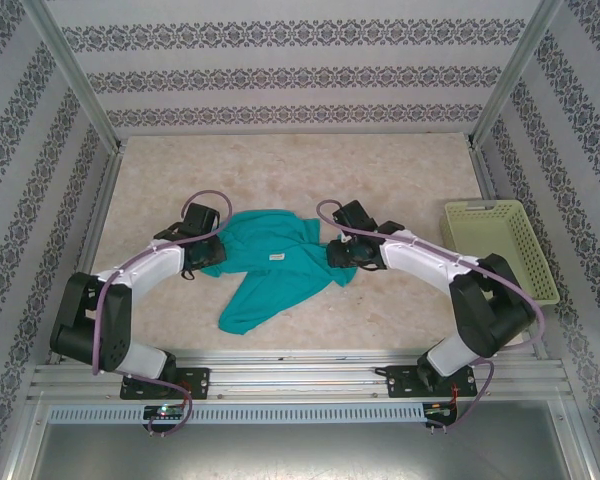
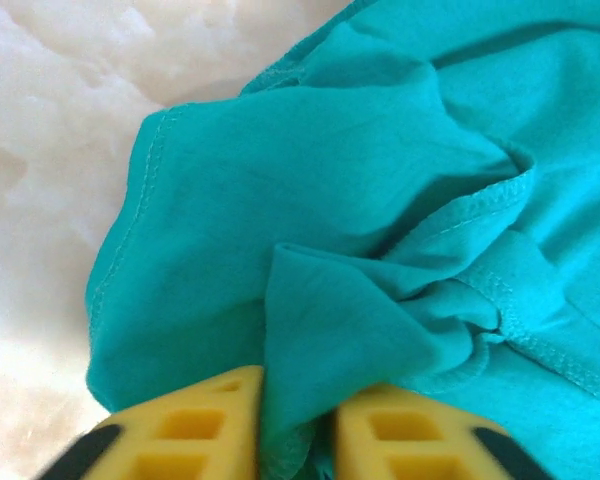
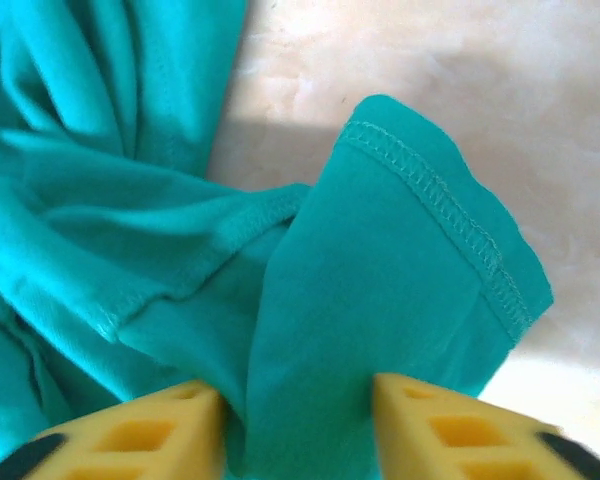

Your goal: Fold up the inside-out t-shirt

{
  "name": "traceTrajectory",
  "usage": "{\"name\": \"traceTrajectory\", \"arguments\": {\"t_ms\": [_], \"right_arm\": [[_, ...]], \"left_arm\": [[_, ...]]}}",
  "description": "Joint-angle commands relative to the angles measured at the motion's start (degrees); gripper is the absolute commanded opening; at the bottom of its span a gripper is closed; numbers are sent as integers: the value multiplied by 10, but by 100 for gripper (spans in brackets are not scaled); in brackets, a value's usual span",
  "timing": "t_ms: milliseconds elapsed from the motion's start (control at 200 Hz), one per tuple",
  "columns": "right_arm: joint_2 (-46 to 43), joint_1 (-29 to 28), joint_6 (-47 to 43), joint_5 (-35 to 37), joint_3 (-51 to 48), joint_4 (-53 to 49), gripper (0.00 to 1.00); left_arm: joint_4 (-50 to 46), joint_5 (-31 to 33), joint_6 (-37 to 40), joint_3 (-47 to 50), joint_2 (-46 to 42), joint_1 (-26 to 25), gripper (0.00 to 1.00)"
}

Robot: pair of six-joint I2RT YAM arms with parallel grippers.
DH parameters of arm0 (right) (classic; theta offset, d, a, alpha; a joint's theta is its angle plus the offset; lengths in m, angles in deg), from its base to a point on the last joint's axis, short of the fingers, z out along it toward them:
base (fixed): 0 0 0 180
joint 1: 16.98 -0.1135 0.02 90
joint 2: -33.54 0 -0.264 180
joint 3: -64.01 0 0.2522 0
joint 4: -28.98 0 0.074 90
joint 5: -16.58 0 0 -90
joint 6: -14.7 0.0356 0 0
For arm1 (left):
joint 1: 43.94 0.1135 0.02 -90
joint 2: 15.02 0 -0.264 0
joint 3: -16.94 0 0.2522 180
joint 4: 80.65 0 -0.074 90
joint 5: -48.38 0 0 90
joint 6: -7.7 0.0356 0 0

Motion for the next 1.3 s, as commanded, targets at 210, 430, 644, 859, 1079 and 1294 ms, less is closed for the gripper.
{"name": "traceTrajectory", "arguments": {"t_ms": [210,430,644,859,1079,1294], "right_arm": [[-7,-7,-18,87,46,-35,0],[-100,-29,-29,191,78,-104,0],[-234,-29,-33,221,123,-129,0],[-331,-27,-20,169,118,-76,0],[-275,-20,69,212,33,-116,0],[-296,39,117,130,-100,-84,0]], "left_arm": [[-58,22,27,-45,-69,3,2],[-121,29,21,-84,-166,2,0],[-174,20,30,-160,-279,1,0],[-142,-6,35,-180,-363,0,0],[-133,-34,-9,-59,-261,-2,0],[-97,-66,-13,40,-201,-3,0]]}}
